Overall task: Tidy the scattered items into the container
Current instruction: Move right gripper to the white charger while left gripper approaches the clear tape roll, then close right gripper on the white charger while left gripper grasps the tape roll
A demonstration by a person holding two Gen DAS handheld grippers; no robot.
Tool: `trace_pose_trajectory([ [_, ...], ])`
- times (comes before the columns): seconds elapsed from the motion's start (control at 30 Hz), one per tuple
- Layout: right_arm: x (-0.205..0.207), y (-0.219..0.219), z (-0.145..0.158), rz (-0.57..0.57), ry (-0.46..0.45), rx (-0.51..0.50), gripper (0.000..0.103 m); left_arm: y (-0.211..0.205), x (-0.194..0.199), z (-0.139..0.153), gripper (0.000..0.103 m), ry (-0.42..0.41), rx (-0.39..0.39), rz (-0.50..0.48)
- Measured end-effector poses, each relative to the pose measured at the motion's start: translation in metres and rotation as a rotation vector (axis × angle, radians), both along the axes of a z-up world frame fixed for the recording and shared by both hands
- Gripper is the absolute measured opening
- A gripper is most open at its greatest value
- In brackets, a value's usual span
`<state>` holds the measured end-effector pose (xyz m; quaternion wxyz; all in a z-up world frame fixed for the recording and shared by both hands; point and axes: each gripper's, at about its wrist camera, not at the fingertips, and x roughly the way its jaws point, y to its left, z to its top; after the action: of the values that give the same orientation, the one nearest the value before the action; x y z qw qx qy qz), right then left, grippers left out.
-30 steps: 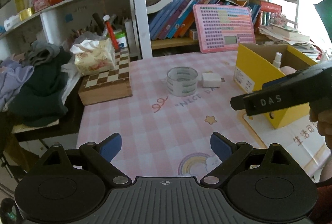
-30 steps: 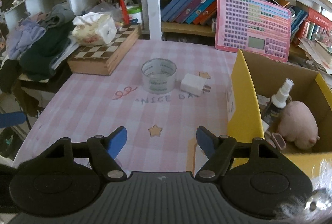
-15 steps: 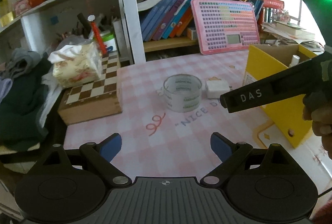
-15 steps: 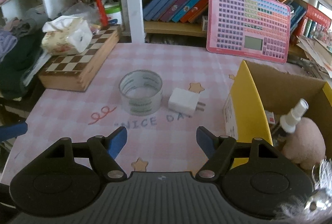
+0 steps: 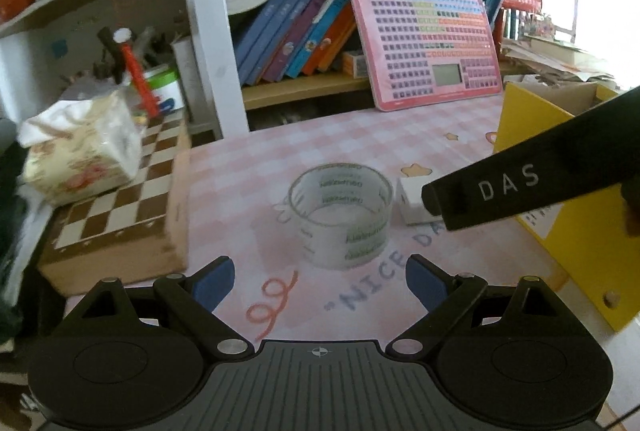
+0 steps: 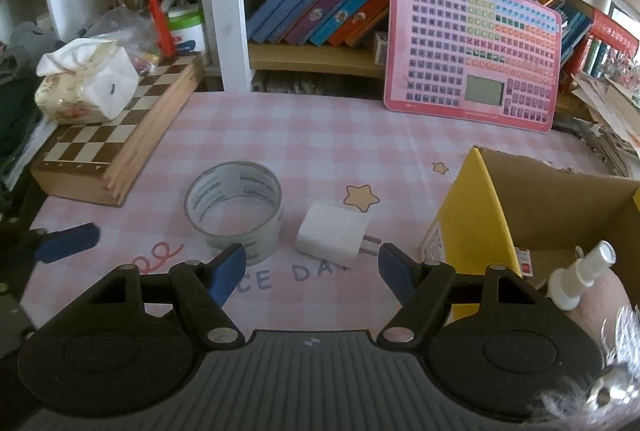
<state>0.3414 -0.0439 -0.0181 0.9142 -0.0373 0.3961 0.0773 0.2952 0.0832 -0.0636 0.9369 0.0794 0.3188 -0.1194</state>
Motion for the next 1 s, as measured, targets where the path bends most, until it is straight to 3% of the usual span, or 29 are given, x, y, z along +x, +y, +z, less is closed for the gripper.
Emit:
trace_pose_trajectory([
  [0.5, 0.038, -0.009, -0.009, -0.031, 0.015, -0.008, 0.073, -0.018, 0.061, -0.027, 0.093, -0.029, -0.045, -0.008],
  [0.7, 0.046, -0.009, -0.015, -0.036, 0.033, -0.017, 0.073, -0.022, 0.070, -0.037, 0.093, -0.034, -0.048, -0.006],
  [0.8, 0.051, -0.008, -0.018, -0.040, 0.044, -0.019, 0.073, -0.019, 0.070, -0.041, 0.085, -0.030, -0.061, -0.006],
  [1.0, 0.064, -0.002, -0.030, -0.049, 0.084, -0.030, 0.073, 0.000, 0.064, -0.036, 0.084, -0.009, -0.048, 0.054],
])
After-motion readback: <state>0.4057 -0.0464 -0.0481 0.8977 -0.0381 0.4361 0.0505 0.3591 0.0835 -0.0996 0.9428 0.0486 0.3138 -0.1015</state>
